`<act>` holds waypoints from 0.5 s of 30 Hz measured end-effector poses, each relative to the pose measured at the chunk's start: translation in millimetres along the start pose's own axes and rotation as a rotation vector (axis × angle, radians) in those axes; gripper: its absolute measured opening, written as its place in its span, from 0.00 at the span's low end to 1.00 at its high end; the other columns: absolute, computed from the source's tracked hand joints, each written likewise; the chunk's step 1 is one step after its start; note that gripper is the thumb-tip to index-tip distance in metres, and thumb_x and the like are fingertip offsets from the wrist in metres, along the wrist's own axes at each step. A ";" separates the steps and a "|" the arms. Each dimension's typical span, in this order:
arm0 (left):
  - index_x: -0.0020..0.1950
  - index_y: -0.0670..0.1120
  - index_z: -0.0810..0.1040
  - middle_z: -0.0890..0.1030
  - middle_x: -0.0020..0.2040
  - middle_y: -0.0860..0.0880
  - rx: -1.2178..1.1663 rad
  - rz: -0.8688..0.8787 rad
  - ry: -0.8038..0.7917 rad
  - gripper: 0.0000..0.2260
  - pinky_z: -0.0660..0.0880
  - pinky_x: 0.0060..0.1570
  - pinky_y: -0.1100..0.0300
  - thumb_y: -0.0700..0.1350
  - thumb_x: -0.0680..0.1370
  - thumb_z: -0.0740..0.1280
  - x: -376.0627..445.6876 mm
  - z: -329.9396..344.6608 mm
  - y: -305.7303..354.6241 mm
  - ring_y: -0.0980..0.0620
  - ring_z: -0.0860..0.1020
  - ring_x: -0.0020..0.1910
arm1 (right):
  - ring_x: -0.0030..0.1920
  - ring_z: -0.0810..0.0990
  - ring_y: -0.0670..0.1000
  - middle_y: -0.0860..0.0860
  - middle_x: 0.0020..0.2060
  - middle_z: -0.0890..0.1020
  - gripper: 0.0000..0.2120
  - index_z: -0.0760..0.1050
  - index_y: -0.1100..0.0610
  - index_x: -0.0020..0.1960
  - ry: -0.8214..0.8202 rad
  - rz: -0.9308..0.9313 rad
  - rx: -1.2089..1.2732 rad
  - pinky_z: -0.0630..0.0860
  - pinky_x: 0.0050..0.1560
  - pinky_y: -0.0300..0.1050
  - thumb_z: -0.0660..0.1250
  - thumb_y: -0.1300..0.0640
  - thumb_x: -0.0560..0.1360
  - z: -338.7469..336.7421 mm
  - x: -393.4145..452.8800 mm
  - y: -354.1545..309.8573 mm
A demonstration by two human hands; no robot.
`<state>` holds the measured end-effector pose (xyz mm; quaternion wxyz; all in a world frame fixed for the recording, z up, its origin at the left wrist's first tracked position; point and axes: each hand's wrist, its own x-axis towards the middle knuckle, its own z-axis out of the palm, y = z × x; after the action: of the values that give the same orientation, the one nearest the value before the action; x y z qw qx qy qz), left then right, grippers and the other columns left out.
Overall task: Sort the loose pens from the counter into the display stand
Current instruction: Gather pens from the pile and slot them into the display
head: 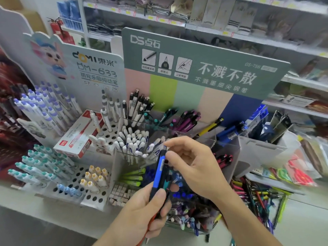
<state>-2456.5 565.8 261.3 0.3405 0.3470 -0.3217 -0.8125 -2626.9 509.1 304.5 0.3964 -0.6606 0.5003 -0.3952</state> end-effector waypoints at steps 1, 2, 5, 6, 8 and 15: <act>0.56 0.50 0.83 0.72 0.34 0.48 0.017 -0.007 -0.014 0.14 0.55 0.25 0.61 0.54 0.75 0.67 1.3 2.4 -0.6 0.53 0.61 0.25 | 0.45 0.85 0.50 0.48 0.45 0.86 0.05 0.81 0.52 0.54 0.020 0.015 0.071 0.82 0.48 0.47 0.70 0.58 0.79 -6.5 -1.7 -1.1; 0.56 0.50 0.83 0.72 0.34 0.48 0.040 -0.015 -0.025 0.13 0.55 0.25 0.61 0.53 0.76 0.66 3.2 5.0 -1.4 0.53 0.61 0.25 | 0.46 0.85 0.50 0.50 0.46 0.87 0.04 0.81 0.54 0.53 0.009 0.028 0.142 0.82 0.48 0.46 0.71 0.57 0.78 -13.2 -4.0 -1.8; 0.56 0.50 0.83 0.71 0.35 0.47 0.123 -0.021 -0.033 0.13 0.53 0.27 0.59 0.52 0.76 0.64 10.2 15.7 -3.8 0.53 0.60 0.26 | 0.43 0.86 0.52 0.54 0.44 0.87 0.09 0.80 0.59 0.52 -0.010 -0.014 0.223 0.82 0.46 0.43 0.74 0.57 0.74 -27.9 -12.2 -5.4; 0.56 0.50 0.83 0.71 0.34 0.47 0.124 -0.017 -0.026 0.13 0.53 0.27 0.59 0.52 0.77 0.65 13.2 20.1 -4.0 0.53 0.60 0.25 | 0.41 0.87 0.53 0.55 0.43 0.87 0.09 0.80 0.60 0.51 0.069 -0.048 0.240 0.83 0.44 0.43 0.74 0.59 0.73 -33.4 -14.4 -9.1; 0.56 0.47 0.82 0.71 0.34 0.47 0.067 -0.001 0.024 0.12 0.55 0.24 0.62 0.52 0.79 0.67 21.0 28.0 -5.1 0.53 0.60 0.25 | 0.39 0.86 0.55 0.55 0.41 0.87 0.08 0.80 0.60 0.51 0.401 -0.148 0.235 0.83 0.41 0.44 0.74 0.60 0.73 -51.3 -17.9 -15.8; 0.62 0.38 0.75 0.71 0.35 0.43 -0.117 0.044 0.150 0.17 0.65 0.20 0.60 0.42 0.74 0.66 41.3 43.5 -7.4 0.50 0.66 0.25 | 0.41 0.85 0.50 0.50 0.44 0.84 0.07 0.78 0.51 0.52 1.013 -0.387 -0.154 0.80 0.43 0.43 0.75 0.59 0.77 -118.7 -16.4 14.3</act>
<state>-2514.8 550.3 265.5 0.4010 0.3795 -0.2548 -0.7939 -2744.0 507.2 333.6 -0.0236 -0.4950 0.5254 -0.6917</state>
